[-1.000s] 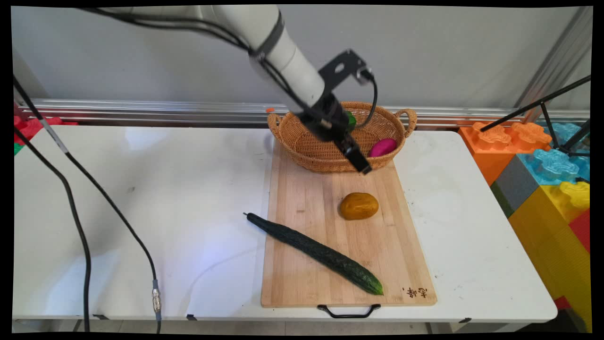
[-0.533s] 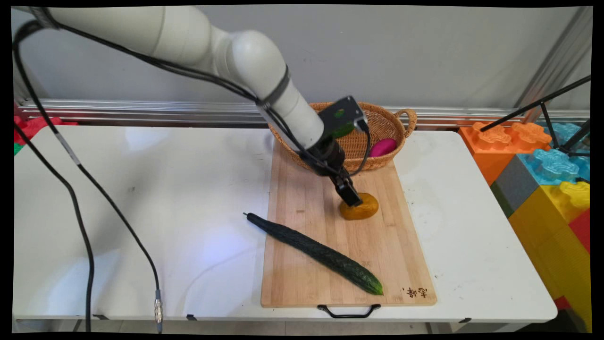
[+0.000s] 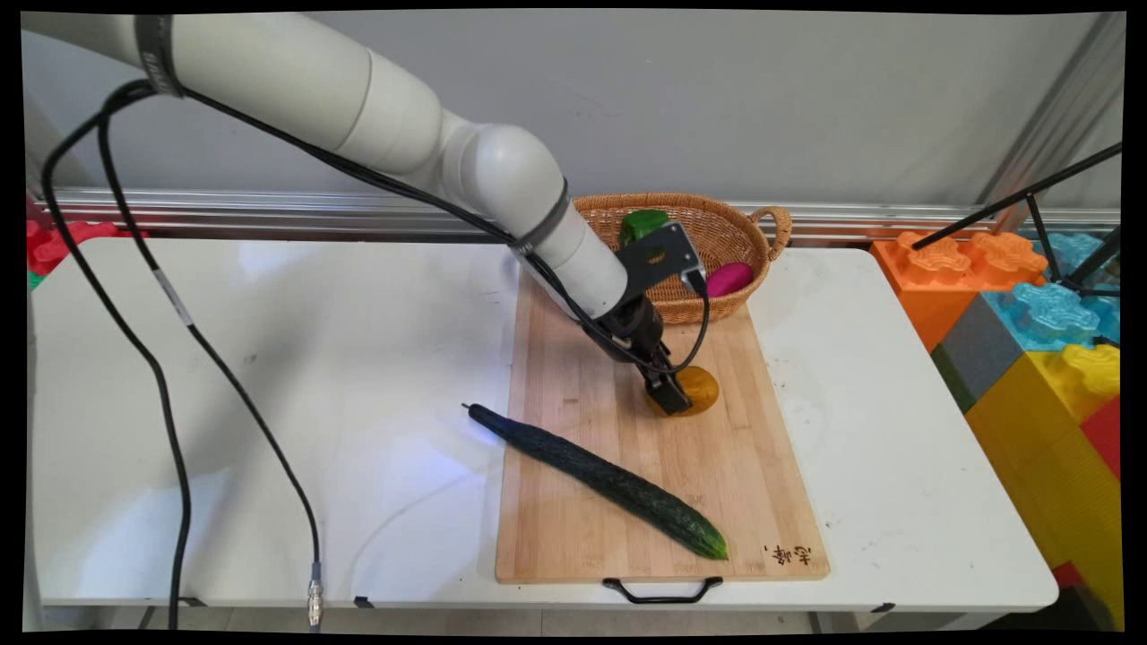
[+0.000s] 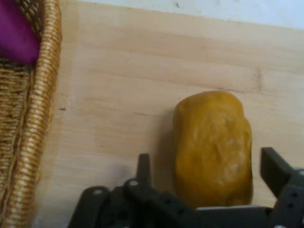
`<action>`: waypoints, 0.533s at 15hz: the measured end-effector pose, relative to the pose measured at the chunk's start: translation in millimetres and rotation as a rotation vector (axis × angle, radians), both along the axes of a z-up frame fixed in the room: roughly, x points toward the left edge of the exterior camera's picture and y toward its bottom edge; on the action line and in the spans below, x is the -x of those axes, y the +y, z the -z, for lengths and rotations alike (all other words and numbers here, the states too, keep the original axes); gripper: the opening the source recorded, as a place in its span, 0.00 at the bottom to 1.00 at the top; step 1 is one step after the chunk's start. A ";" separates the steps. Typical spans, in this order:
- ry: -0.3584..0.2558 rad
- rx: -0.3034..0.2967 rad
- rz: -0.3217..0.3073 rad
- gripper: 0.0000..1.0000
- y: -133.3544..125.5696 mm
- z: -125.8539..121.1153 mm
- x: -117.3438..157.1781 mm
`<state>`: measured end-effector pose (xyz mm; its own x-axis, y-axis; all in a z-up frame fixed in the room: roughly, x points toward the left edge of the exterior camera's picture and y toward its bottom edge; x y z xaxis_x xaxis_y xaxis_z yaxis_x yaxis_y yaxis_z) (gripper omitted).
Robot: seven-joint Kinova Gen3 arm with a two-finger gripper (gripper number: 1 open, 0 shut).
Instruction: Pick up the potato from the cutting board, then place the picked object in the vegetable basket
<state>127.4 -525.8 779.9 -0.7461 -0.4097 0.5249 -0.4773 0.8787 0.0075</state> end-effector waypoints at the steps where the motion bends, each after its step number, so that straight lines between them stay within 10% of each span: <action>1: -0.001 0.001 0.006 0.00 0.3 3.2 1.7; 8: 0.031 -0.031 0.013 0.00 7.2 -8.5 4.3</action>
<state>123.1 -518.6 788.4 -0.7350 -0.4160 0.5354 -0.4646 0.8841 0.0491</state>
